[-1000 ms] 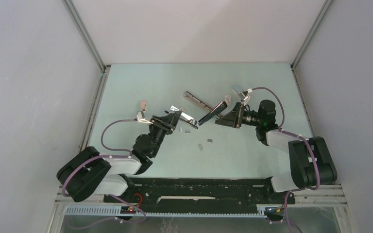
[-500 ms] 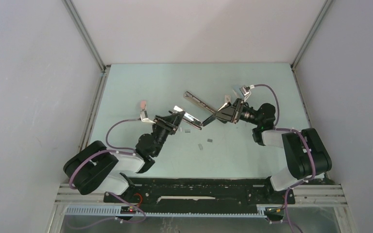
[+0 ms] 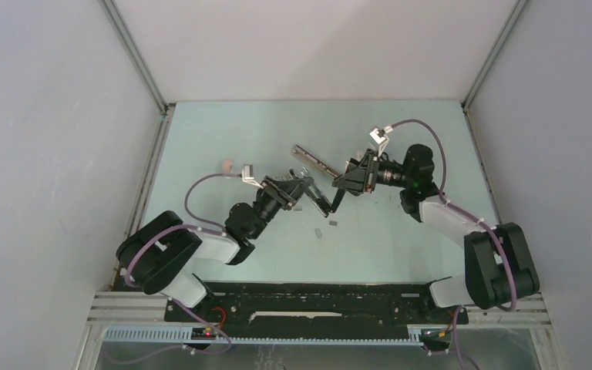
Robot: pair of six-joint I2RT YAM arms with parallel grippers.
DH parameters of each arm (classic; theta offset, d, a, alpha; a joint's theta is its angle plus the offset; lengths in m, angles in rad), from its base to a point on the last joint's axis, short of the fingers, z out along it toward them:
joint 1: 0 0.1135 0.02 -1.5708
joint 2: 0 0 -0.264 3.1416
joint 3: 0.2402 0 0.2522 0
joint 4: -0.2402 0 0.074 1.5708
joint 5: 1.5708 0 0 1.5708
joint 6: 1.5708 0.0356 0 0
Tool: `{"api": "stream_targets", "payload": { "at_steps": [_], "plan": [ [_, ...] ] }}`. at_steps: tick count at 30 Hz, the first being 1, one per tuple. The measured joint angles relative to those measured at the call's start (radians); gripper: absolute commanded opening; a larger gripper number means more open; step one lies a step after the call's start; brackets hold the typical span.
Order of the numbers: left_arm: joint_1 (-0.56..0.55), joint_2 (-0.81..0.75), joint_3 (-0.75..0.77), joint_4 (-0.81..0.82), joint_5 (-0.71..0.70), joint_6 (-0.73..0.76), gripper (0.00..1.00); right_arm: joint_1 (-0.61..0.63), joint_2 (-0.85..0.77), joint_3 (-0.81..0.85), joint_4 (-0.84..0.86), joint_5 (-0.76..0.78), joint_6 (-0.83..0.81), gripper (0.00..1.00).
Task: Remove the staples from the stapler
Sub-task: Unload the staple at the center of the board, then place the stapler at the center of the board.
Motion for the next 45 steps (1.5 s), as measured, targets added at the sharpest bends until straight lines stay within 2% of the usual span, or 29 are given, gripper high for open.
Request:
{"api": "stream_targets", "payload": {
  "at_steps": [4,7,14,22,35,45],
  "plan": [
    [0.001,0.028,0.058,0.008,0.148,0.045,0.00,0.072,-0.054,0.129,-0.351,-0.007,-0.236,0.00],
    [0.001,0.051,0.087,0.011,0.243,0.073,0.00,0.097,-0.050,0.182,-0.505,-0.025,-0.327,0.00],
    [0.011,0.122,0.108,-0.024,0.353,0.085,0.03,0.116,0.063,0.216,-0.657,-0.101,-0.392,0.00],
    [0.014,0.126,0.108,-0.046,0.381,0.075,0.18,0.116,0.084,0.216,-0.680,-0.126,-0.395,0.00],
    [0.023,0.127,0.108,-0.049,0.386,0.047,0.58,0.109,0.119,0.214,-0.614,-0.167,-0.323,0.00],
    [0.035,0.074,0.104,-0.031,0.412,0.031,0.68,0.095,0.141,0.164,-0.410,-0.233,-0.161,0.00]
  ]
}}
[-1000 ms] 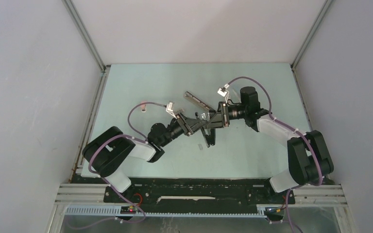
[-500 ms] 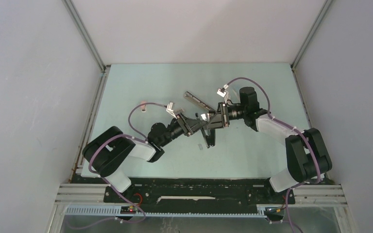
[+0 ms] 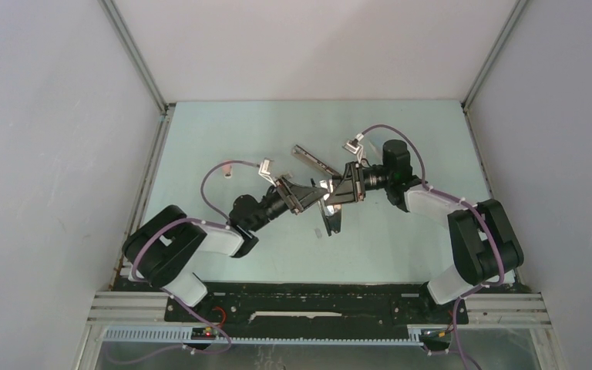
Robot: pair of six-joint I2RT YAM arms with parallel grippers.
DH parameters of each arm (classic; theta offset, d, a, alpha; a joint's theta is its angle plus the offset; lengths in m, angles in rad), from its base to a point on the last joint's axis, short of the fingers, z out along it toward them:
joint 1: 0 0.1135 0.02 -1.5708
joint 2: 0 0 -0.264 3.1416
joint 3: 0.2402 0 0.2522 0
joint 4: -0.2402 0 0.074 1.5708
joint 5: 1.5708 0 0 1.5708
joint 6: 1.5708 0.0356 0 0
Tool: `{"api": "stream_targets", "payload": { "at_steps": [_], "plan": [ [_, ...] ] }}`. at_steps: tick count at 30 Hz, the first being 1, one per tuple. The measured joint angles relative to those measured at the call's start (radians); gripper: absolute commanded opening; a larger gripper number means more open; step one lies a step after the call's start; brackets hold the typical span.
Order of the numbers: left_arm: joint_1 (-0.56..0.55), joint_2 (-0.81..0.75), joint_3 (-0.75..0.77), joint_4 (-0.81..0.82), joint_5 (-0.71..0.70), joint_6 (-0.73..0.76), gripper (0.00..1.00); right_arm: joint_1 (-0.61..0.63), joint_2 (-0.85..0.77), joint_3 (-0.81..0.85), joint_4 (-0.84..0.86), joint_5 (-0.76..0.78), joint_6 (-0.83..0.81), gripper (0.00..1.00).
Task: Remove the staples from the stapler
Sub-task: Place the stapler at the center of the board.
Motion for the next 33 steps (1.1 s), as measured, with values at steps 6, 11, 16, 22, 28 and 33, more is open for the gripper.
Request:
{"api": "stream_targets", "payload": {
  "at_steps": [6,11,16,22,28,33],
  "plan": [
    [0.034,-0.089,-0.069,0.002,0.000,0.010,0.85,-0.031,0.000,-0.019,0.117,-0.016,0.095,0.00],
    [0.074,-0.176,-0.131,0.008,0.000,0.034,0.90,-0.066,0.000,-0.040,0.201,-0.032,0.176,0.00],
    [0.135,-0.268,-0.199,0.011,-0.002,0.057,0.91,-0.115,0.001,-0.062,0.283,-0.053,0.254,0.00],
    [0.235,-0.396,-0.292,0.073,-0.018,0.076,1.00,-0.248,0.015,-0.087,0.294,-0.047,0.290,0.00],
    [0.306,-0.506,-0.366,0.032,-0.036,0.099,1.00,-0.423,0.009,-0.086,0.130,-0.014,0.148,0.00],
    [0.334,-0.683,-0.368,-0.145,-0.048,0.160,1.00,-0.568,-0.005,-0.057,-0.141,0.047,-0.059,0.00]
  ]
}}
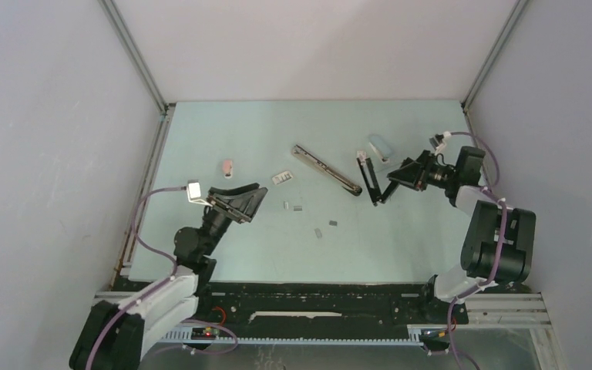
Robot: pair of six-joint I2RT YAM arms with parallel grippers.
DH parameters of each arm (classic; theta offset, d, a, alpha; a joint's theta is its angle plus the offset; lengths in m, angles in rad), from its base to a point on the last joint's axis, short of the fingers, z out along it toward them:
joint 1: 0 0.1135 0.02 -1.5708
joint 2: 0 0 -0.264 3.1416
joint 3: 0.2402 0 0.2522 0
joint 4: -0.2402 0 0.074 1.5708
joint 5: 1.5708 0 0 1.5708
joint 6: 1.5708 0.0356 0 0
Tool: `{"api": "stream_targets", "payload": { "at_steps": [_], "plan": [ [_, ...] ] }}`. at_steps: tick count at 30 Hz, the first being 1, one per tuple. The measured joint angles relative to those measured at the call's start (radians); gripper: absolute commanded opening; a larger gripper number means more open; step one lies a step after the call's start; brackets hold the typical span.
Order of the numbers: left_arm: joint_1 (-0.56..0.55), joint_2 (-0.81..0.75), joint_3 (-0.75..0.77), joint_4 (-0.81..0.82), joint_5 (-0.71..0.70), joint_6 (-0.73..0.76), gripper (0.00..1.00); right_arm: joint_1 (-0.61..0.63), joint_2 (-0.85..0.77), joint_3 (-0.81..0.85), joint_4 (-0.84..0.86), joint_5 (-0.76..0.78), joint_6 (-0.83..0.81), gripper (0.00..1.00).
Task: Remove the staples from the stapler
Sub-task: Place the stapler at the center of the board.
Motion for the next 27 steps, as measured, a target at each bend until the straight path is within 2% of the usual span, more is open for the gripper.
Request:
{"api": "stream_targets", "payload": {
  "at_steps": [8,14,21,27],
  "plan": [
    [0.015,-0.313,0.000,-0.332,-0.058,0.113,1.00,-0.154,0.013,0.099,-0.317,0.090,-0.237,0.00],
    [0.017,-0.400,0.000,-0.466,-0.084,0.150,1.00,-0.202,0.068,0.231,-0.472,0.230,-0.431,0.00],
    [0.018,-0.407,-0.001,-0.518,-0.090,0.158,1.00,-0.179,0.155,0.385,-0.566,0.494,-0.646,0.00],
    [0.018,-0.424,-0.013,-0.535,-0.090,0.158,1.00,-0.053,0.243,0.497,-0.610,0.771,-0.826,0.00]
  ]
}}
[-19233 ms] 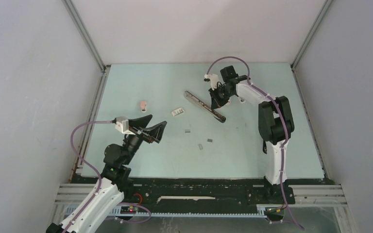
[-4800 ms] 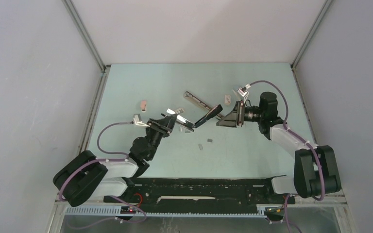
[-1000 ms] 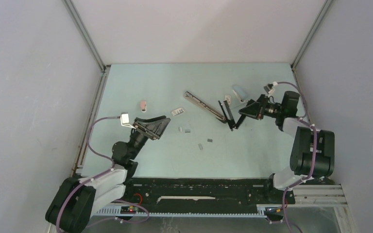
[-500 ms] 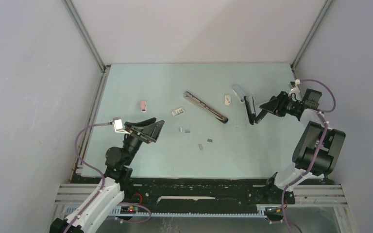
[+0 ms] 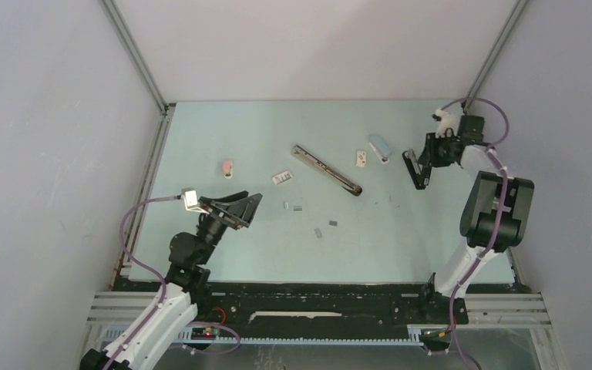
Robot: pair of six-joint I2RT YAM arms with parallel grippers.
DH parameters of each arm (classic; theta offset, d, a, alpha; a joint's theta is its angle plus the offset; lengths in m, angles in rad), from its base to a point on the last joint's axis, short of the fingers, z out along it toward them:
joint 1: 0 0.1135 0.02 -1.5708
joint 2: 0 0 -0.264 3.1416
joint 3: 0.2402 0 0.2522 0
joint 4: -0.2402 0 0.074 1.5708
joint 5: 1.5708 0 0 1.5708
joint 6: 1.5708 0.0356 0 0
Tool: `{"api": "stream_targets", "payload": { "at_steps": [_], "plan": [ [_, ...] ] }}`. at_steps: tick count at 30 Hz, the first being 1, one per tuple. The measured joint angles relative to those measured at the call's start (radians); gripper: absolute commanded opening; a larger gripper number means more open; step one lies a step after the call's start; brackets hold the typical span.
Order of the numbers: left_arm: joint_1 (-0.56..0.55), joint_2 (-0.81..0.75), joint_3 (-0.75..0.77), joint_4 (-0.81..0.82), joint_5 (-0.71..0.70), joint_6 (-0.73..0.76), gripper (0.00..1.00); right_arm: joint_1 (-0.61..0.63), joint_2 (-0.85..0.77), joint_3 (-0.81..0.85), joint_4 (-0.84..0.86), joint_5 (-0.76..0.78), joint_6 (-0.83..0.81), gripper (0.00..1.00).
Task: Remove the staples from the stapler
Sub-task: Place the stapler at the center of the board.
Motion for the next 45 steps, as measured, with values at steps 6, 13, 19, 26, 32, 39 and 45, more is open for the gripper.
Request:
{"api": "stream_targets", "payload": {
  "at_steps": [6,13,19,26,32,39,45],
  "plan": [
    [0.003,-0.012,0.000,-0.011,0.000,0.000,1.00,0.140,0.132,0.145,-0.064,0.209,-0.120,0.15],
    [0.003,-0.047,0.000,-0.038,0.000,0.006,1.00,0.160,0.228,0.235,-0.123,0.299,-0.161,0.55],
    [0.003,-0.048,0.000,-0.052,0.001,0.008,1.00,0.159,0.225,0.235,-0.158,0.323,-0.185,0.75],
    [0.003,-0.051,0.000,-0.055,0.005,0.008,1.00,0.159,0.098,0.209,-0.173,0.314,-0.191,0.82],
    [0.003,-0.045,0.000,-0.056,0.008,0.016,1.00,0.148,-0.117,0.177,-0.168,0.281,-0.192,0.82],
    [0.003,0.001,0.000,-0.060,0.027,0.026,1.00,0.130,-0.355,0.118,-0.174,0.184,-0.187,0.83],
    [0.003,0.020,0.000,-0.061,0.027,0.034,1.00,0.134,-0.555,0.050,-0.173,0.029,-0.163,0.99]
  ]
}}
